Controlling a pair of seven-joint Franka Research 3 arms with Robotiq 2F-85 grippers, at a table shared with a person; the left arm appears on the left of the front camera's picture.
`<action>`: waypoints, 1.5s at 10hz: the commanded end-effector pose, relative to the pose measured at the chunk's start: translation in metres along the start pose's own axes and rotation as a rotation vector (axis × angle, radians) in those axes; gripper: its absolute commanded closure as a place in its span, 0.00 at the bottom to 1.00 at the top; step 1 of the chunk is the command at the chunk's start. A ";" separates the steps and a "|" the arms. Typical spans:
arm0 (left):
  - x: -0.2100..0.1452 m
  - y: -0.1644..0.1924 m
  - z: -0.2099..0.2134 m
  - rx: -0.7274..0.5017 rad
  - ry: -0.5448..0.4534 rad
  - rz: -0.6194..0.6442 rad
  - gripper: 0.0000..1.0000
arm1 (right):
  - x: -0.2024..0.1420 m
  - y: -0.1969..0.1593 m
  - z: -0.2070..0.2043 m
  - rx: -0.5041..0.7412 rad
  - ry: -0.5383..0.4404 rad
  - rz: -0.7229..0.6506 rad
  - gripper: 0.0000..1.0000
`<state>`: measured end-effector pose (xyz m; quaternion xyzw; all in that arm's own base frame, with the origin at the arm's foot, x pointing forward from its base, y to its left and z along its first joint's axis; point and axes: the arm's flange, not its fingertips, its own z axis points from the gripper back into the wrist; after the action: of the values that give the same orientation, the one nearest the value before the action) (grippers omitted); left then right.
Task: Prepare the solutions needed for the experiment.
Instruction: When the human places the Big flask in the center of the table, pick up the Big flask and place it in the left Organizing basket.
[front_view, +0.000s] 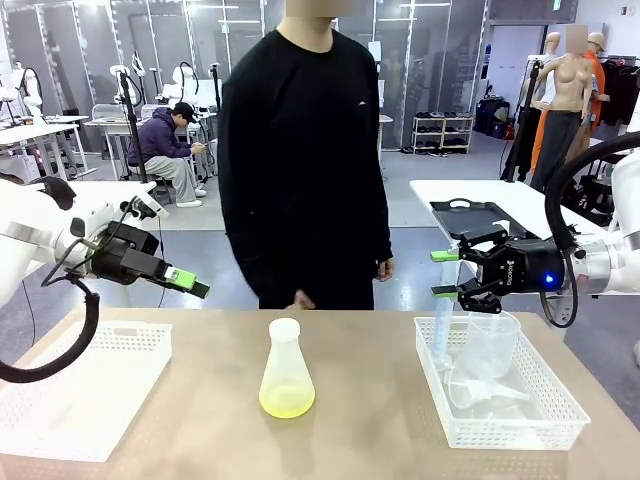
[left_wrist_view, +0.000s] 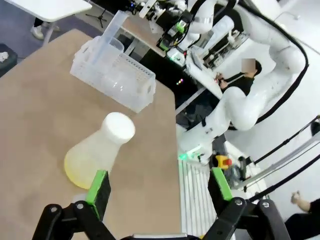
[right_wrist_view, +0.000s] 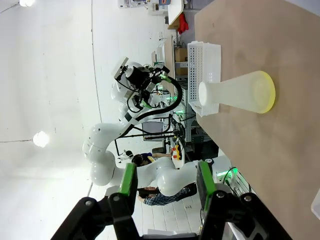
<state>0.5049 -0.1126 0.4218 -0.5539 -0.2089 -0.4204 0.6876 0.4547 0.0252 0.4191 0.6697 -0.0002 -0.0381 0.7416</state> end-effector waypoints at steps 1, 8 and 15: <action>-0.002 -0.008 -0.001 -0.011 -0.033 0.027 0.00 | -0.001 0.000 0.001 -0.004 0.005 0.002 0.39; 0.045 0.050 -0.005 -0.087 -0.074 -0.422 0.00 | -0.001 0.000 0.001 -0.004 0.005 0.002 0.39; 0.067 0.068 -0.021 -0.080 -0.057 -0.501 0.00 | -0.001 0.000 0.001 -0.004 0.005 0.002 0.39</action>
<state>0.6035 -0.1554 0.4225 -0.5273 -0.3403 -0.5698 0.5305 0.4546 0.0251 0.4190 0.6695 -0.0002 -0.0383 0.7418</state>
